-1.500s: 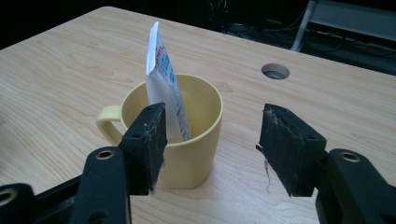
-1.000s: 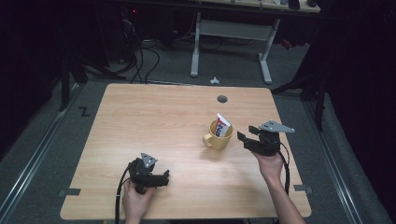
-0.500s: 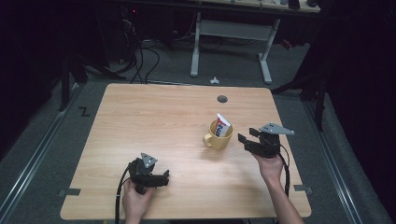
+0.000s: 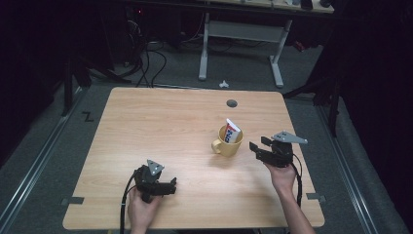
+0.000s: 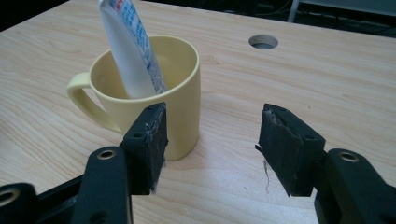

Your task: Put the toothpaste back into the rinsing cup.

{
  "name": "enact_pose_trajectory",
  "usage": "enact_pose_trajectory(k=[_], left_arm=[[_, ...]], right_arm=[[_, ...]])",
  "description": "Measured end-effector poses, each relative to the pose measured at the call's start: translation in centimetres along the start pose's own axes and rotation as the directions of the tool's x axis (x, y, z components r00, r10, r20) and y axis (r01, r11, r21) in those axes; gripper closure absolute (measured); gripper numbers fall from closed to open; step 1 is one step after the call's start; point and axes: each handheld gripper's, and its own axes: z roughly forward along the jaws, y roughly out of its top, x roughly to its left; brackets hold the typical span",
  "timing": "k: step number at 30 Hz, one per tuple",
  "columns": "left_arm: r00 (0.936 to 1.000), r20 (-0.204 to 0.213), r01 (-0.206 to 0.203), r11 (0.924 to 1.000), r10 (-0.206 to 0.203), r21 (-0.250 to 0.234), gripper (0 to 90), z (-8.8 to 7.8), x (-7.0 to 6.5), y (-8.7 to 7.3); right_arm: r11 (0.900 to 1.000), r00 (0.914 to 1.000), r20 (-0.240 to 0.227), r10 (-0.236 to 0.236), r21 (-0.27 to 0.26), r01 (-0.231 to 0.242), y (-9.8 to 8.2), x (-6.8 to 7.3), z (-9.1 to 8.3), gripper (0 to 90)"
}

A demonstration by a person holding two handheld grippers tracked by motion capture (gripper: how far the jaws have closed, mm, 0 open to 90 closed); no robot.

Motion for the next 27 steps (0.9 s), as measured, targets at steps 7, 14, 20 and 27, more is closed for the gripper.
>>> enact_pose_trajectory(k=[7, 14, 20, 27], left_arm=[[1.0, 0.0, 0.0, 1.0, 0.0, 0.0, 1.9, 0.0, 0.0, 0.0], [1.0, 0.0, 0.001, 1.0, -0.001, -0.001, 2.0, 0.0, 0.0, 0.0], [1.0, 0.0, 0.0, 1.0, 0.0, 0.0, 2.0, 0.0, 0.0, 0.0], [1.0, 0.0, 0.001, 1.0, -0.001, -0.001, 1.9, 0.0, 0.0, 0.0]], right_arm=[[1.0, 0.9998, 0.006, 0.017, 0.02, -0.017, -0.8, -0.2, 0.4, 42.1], [0.999, 0.9998, 0.013, 0.017, 0.047, -0.017, -1.6, -0.3, 0.7, 42.1], [0.998, 0.9996, 0.013, 0.025, 0.057, -0.025, -2.0, -0.4, 1.0, 42.1], [0.997, 0.9995, 0.022, 0.023, 0.074, -0.024, -2.5, -0.5, 1.3, 42.1]])
